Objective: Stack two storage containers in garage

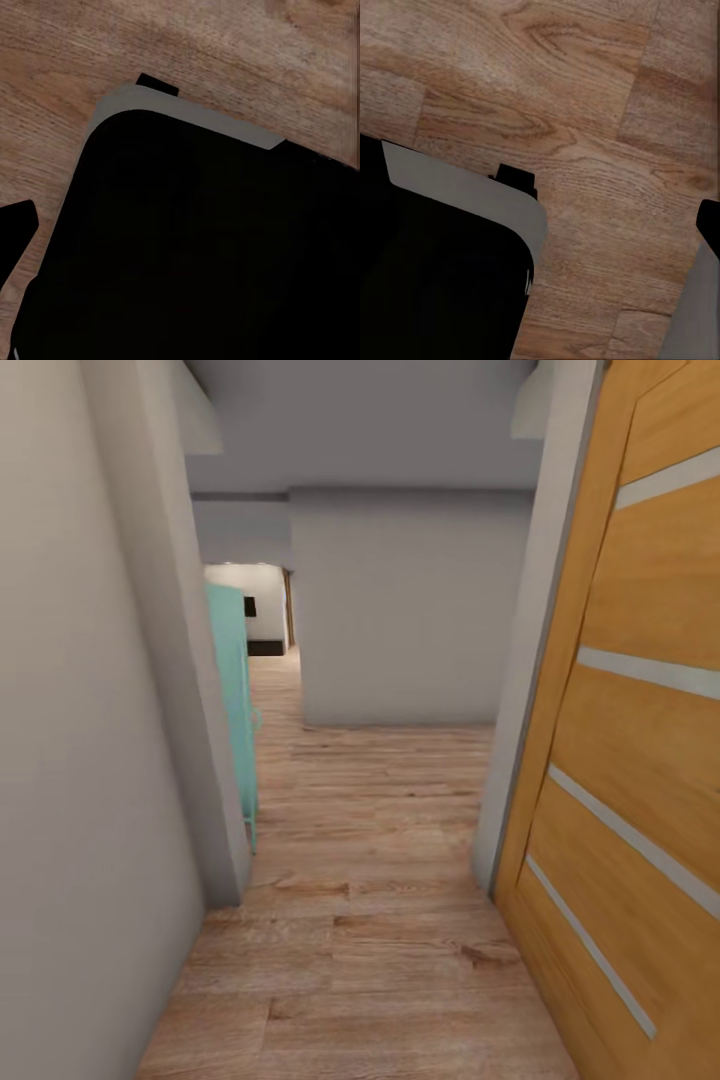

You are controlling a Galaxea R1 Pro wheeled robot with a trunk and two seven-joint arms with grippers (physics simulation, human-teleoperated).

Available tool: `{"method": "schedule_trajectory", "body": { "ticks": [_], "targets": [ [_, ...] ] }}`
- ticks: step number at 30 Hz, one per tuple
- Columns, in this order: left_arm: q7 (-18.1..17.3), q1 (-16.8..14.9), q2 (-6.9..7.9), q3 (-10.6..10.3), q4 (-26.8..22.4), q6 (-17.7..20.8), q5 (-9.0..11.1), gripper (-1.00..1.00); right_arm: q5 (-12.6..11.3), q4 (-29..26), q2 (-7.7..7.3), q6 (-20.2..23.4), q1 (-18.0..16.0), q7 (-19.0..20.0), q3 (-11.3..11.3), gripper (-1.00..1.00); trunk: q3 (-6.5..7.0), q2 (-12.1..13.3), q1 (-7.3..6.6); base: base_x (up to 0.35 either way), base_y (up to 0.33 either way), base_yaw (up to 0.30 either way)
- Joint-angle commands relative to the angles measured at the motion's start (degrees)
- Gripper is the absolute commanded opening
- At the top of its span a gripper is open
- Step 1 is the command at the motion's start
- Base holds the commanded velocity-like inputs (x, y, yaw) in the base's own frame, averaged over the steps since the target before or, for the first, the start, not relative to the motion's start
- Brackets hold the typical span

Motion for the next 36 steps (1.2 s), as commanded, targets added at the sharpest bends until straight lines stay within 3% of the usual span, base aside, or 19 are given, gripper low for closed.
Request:
{"method": "schedule_trajectory", "body": {
  "ticks": [1,36],
  "targets": [
    [-0.13,-0.02,-0.02,0.44,0.00,-0.10,0.06,1.00,0.50,0.18,0.00,-0.30,-0.08,-0.12,0.01,1.00,-0.06,-0.03,0.03,0.320,-0.006,0.000],
    [-0.03,-0.02,-0.11,0.36,0.09,-0.06,-0.19,1.00,0.52,0.18,-0.02,-0.36,-0.08,0.11,0.12,1.00,-0.06,-0.03,0.03,0.322,0.000,0.000]
  ]
}}
